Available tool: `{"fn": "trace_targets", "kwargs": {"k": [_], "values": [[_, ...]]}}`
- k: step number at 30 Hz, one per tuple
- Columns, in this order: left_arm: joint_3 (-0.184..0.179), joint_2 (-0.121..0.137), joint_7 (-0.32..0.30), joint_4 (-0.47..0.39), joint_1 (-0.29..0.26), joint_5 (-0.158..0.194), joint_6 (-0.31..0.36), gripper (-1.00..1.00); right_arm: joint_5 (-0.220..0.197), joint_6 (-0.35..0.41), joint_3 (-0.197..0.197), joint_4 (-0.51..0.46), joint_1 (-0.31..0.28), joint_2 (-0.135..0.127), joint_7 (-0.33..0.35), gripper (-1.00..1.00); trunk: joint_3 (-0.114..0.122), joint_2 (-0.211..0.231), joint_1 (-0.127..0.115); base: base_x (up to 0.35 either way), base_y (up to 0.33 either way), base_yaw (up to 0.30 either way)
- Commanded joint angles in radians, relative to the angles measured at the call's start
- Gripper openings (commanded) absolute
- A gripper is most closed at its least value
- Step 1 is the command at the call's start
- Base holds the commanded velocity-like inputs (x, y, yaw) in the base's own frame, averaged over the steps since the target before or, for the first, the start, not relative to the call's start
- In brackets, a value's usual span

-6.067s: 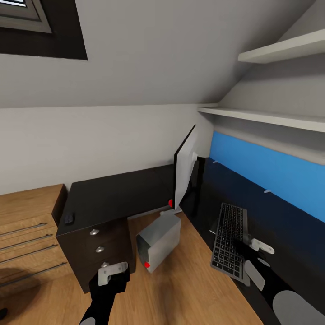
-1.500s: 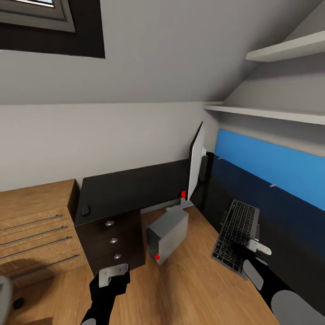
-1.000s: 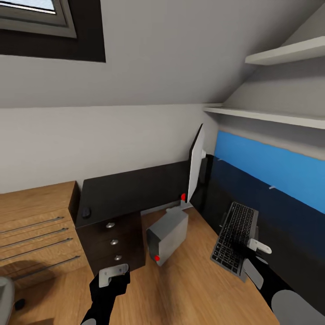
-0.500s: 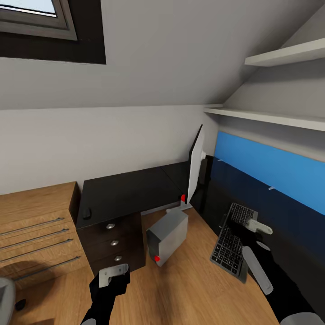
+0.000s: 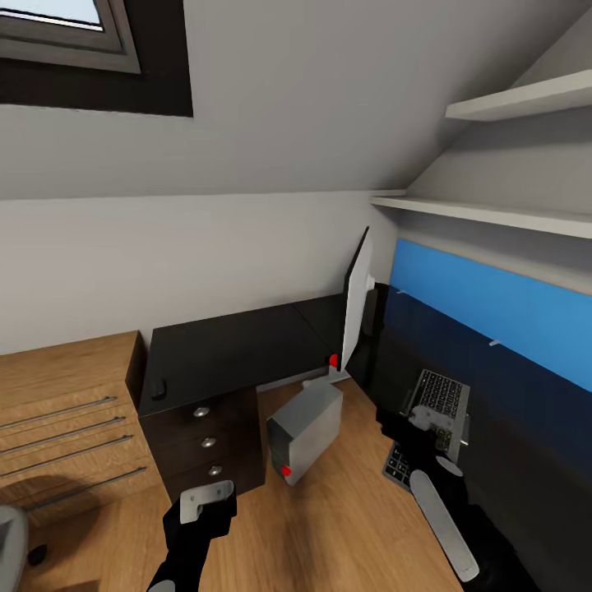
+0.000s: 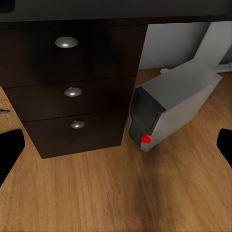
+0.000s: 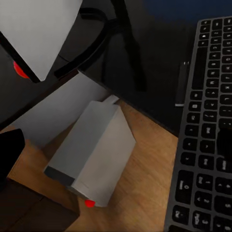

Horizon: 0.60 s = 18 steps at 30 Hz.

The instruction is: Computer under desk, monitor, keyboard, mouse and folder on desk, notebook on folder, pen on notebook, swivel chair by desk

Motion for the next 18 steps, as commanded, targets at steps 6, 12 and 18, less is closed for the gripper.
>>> {"fn": "trace_targets", "kwargs": {"k": [6, 12, 18], "values": [[-0.001, 0.000, 0.006, 0.000, 0.000, 0.009, 0.003, 1.00, -0.008, 0.003, 0.053, -0.005, 0.000, -0.001, -0.009, 1.00, -0.001, -0.001, 0.000, 0.000, 0.000, 0.000], [-0.001, 0.001, 0.006, 0.000, 0.000, 0.009, 0.003, 1.00, -0.008, 0.003, 0.053, -0.005, 0.001, -0.001, -0.009, 1.00, -0.001, -0.001, 0.000, 0.000, 0.098, -0.114], [-0.001, 0.000, 0.006, 0.013, 0.000, 0.008, 0.003, 1.00, -0.008, -0.001, 0.053, 0.000, 0.000, 0.000, -0.009, 1.00, -0.001, -0.001, 0.000, 0.014, 0.294, -0.261]]}}
